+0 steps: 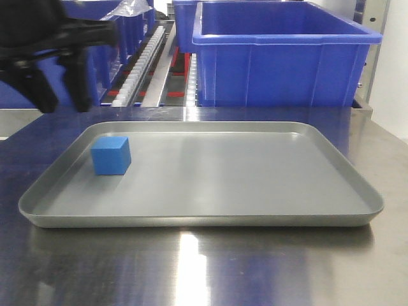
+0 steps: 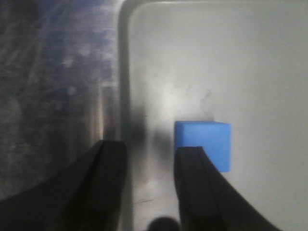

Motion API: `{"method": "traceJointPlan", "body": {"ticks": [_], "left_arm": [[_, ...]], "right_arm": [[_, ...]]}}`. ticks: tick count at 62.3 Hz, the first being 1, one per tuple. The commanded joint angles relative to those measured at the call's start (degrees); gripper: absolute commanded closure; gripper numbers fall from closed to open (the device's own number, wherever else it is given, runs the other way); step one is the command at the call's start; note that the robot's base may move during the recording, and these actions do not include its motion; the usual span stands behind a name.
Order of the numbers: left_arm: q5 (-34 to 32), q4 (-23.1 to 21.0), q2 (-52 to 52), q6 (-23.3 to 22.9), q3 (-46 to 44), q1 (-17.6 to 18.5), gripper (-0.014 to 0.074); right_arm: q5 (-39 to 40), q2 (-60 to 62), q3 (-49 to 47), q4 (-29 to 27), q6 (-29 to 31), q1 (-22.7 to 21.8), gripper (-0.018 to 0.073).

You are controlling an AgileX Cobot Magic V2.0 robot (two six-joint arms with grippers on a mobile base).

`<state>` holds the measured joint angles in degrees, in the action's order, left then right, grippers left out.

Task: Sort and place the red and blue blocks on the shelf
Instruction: 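Lower the open left gripper around the blue cube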

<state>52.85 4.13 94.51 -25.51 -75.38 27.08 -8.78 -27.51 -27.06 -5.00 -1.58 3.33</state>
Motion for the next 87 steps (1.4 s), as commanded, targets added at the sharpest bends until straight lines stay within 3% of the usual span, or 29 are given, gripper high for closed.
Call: {"method": "traceJointPlan", "body": {"ticks": [1, 8, 21, 33, 48, 61, 87], "left_arm": [[3.39, 0.31, 1.1, -1.49, -6.62, 1.33, 0.0218], [8.59, 0.4, 5.3, -4.42, -12.42, 2.12, 0.0217], [13.23, 0.46, 11.14, -4.43, -19.17, 3.33, 0.0207], [14.93, 0.21, 13.39, -4.43, -21.17, 4.5, 0.0111], [19.28, -0.16, 13.64, -4.43, -21.17, 4.77, 0.0125], [18.36, -3.63, 13.74, -4.43, -21.05, 3.47, 0.0169], [17.86, -3.38, 13.86, -4.43, -21.05, 3.15, 0.0178]], "right_arm": [[5.42, -0.06, -1.91, -0.25, 0.2, -0.3, 0.0156], [5.42, -0.06, -1.91, -0.25, 0.2, -0.3, 0.0156], [5.42, -0.06, -1.91, -0.25, 0.2, -0.3, 0.0156], [5.42, -0.06, -1.91, -0.25, 0.2, -0.3, 0.0156], [5.42, -0.06, -1.91, -0.25, 0.2, -0.3, 0.0156], [5.42, -0.06, -1.91, -0.25, 0.2, -0.3, 0.0156], [5.42, -0.06, -1.91, -0.25, 0.2, -0.3, 0.0156]]}}
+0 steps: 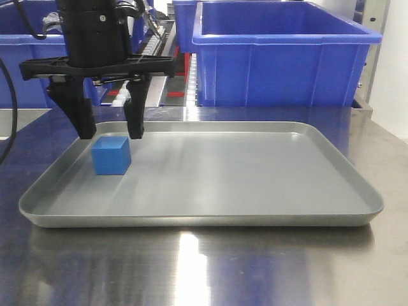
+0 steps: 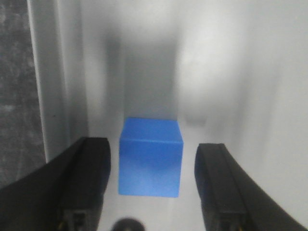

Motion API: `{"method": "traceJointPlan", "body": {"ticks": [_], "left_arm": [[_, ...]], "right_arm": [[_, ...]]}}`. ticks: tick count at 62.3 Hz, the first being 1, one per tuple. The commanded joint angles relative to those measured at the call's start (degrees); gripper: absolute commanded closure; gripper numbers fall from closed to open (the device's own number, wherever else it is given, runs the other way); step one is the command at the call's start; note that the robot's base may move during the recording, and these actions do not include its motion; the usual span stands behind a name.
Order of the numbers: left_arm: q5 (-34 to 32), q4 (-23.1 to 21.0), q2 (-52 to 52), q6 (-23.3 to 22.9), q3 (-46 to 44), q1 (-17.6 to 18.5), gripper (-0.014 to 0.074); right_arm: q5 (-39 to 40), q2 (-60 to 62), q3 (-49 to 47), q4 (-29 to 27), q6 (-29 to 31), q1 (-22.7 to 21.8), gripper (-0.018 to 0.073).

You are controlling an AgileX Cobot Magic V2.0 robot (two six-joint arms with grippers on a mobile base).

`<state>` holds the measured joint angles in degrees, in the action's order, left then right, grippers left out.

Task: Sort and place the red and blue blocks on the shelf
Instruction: 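Lower the open left gripper around the blue cube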

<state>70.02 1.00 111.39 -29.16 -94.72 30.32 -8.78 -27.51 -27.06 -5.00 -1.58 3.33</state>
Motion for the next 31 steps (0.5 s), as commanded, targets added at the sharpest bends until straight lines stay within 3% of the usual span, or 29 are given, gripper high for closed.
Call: {"method": "traceJointPlan", "body": {"ticks": [1, 31], "left_arm": [[0.58, -0.25, -3.02, -0.78, -1.71, -0.08, 0.0178], [-1.92, -0.24, -2.91, -0.78, 1.72, -0.08, 0.0178]], "right_arm": [[5.42, -0.06, -1.91, -0.25, 0.2, -0.3, 0.0156], [5.42, -0.06, -1.91, -0.25, 0.2, -0.3, 0.0156]]}}
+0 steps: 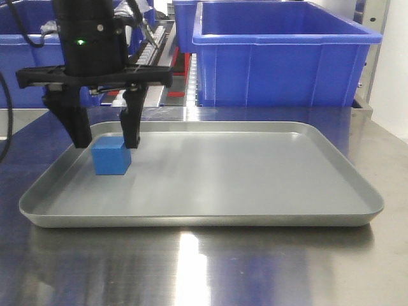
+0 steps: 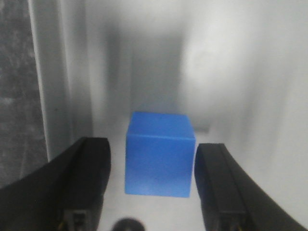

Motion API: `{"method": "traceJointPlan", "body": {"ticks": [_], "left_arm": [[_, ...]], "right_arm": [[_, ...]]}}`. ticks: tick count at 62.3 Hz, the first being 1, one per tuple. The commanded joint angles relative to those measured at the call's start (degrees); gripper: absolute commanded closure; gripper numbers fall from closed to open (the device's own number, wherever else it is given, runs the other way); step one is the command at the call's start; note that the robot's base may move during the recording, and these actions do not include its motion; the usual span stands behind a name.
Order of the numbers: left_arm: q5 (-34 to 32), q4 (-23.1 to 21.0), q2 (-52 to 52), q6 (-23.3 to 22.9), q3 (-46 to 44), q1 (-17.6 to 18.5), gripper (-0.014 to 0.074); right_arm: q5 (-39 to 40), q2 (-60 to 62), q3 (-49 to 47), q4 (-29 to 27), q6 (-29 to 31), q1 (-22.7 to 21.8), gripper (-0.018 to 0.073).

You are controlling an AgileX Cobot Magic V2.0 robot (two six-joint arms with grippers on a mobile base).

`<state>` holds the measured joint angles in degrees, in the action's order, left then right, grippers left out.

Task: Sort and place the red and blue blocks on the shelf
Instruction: 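Lower the open left gripper around the blue cube, then close the left gripper on the blue cube and lift it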

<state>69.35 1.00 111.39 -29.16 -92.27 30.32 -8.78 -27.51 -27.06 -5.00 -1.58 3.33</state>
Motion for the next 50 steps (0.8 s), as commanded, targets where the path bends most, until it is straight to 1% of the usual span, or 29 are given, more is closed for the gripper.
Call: {"method": "traceJointPlan", "body": {"ticks": [1, 11, 50], "left_arm": [[-1.27, -0.24, -2.91, -0.78, -0.69, -0.08, 0.0178], [-2.87, -0.24, -2.91, -0.78, -0.59, -0.08, 0.0178], [-1.22, -0.5, -1.34, -0.78, -0.59, 0.27, 0.0178]], "right_arm": [[5.42, -0.06, -1.91, -0.25, 0.2, -0.3, 0.0156], [5.42, -0.06, -1.91, -0.25, 0.2, -0.3, 0.0156], [5.42, -0.06, -1.91, -0.25, 0.2, -0.3, 0.0156]]}}
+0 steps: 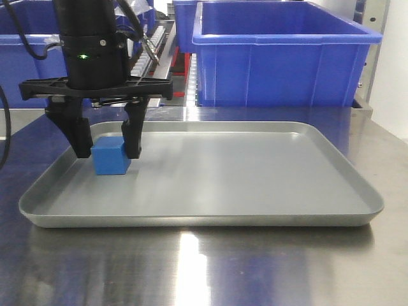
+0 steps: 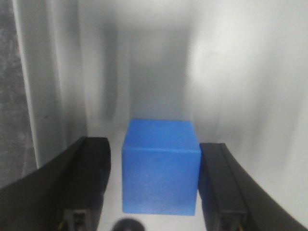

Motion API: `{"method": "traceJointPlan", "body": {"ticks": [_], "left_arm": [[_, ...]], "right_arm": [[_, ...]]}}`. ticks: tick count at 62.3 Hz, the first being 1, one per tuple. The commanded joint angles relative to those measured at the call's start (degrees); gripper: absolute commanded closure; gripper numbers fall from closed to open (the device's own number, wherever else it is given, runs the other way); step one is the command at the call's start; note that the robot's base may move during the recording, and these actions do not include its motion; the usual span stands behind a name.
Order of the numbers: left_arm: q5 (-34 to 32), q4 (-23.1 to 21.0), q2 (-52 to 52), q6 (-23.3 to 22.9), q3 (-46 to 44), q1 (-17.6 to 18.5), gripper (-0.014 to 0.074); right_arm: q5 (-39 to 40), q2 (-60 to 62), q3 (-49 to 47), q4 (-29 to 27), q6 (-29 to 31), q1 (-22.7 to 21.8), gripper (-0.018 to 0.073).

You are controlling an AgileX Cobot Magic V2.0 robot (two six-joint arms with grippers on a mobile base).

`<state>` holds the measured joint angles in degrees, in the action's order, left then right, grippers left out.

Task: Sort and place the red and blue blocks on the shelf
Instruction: 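Close the left gripper on the blue cube and lift it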

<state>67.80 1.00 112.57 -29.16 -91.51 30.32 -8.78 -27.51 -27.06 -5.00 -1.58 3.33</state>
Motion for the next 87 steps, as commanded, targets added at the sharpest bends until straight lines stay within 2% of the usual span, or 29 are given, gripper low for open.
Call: {"method": "traceJointPlan", "body": {"ticks": [1, 27, 64, 87], "left_arm": [[0.42, -0.5, -2.4, -0.78, -1.36, 0.27, 0.0178], [0.71, -1.42, -2.41, -0.78, -1.36, 0.3, 0.0182], [0.71, -1.55, -2.41, -0.78, -1.36, 0.73, 0.036], [-1.22, -1.0, -7.02, -0.78, -1.36, 0.73, 0.0419]], "right_arm": [[5.42, -0.06, -1.91, -0.25, 0.2, -0.3, 0.0156], [5.42, -0.06, -1.91, -0.25, 0.2, -0.3, 0.0156], [5.42, -0.06, -1.91, -0.25, 0.2, -0.3, 0.0156], [5.42, -0.06, -1.91, -0.25, 0.2, -0.3, 0.0156]]}}
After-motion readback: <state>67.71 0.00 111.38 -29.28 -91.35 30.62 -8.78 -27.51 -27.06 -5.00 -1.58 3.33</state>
